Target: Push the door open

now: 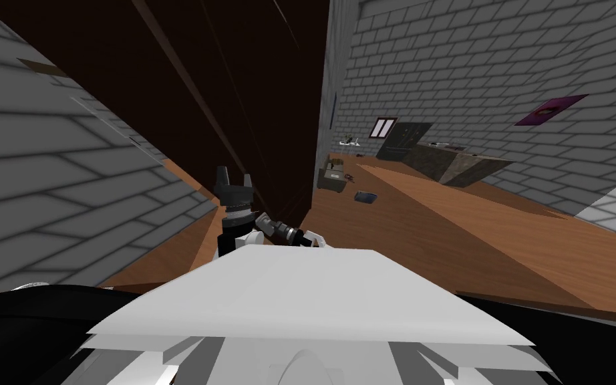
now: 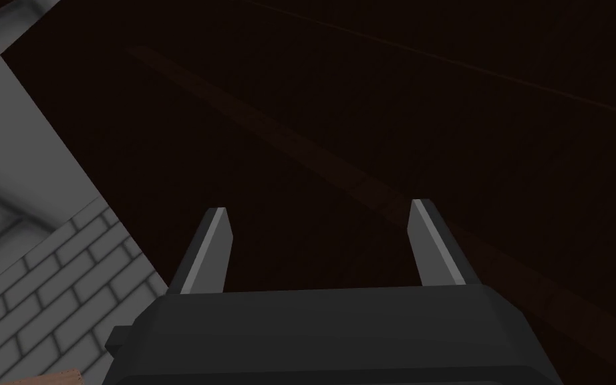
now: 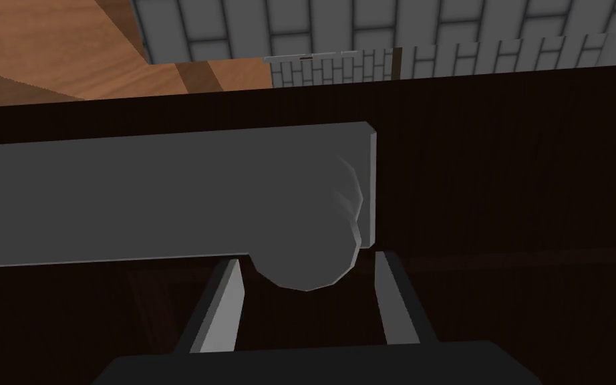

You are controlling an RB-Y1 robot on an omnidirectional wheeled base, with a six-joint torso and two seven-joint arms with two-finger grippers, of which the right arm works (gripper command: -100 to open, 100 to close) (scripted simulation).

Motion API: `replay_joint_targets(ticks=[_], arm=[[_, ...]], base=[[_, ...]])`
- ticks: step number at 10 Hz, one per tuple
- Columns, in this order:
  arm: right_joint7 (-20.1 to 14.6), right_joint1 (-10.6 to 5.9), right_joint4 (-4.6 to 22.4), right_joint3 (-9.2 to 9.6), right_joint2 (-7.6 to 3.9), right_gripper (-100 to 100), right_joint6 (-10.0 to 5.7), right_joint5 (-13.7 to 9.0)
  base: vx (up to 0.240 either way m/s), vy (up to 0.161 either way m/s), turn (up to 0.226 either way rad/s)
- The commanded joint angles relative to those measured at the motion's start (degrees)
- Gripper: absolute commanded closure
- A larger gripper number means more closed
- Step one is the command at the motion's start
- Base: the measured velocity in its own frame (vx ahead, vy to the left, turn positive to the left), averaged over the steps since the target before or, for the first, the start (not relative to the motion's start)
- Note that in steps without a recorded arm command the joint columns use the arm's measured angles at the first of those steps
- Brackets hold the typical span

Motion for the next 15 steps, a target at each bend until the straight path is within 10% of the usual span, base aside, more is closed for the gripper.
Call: replay_joint_targets(ticks=[1,5,6,10,15], arm=[[0.0,0.01,0.0,0.01,-0.03,100,0.01,0.0],[0.0,0.01,0.0,0.01,-0.03,100,0.01,0.0],[0.3,0.14,0.1,-1.16,-0.4,-100,0.41,-0.1],[0.6,0.27,0.5,-2.18,0.04,-100,0.63,-0.1],[1.2,0.25,1.6,-3.23,0.33,-100,0.54,0.0]], base=[[-0.015,-0.028,0.005],[-0.004,-0.01,0.0],[-0.103,-0.088,-0.115],[-0.151,-0.115,-0.051],[0.071,0.161,0.028]])
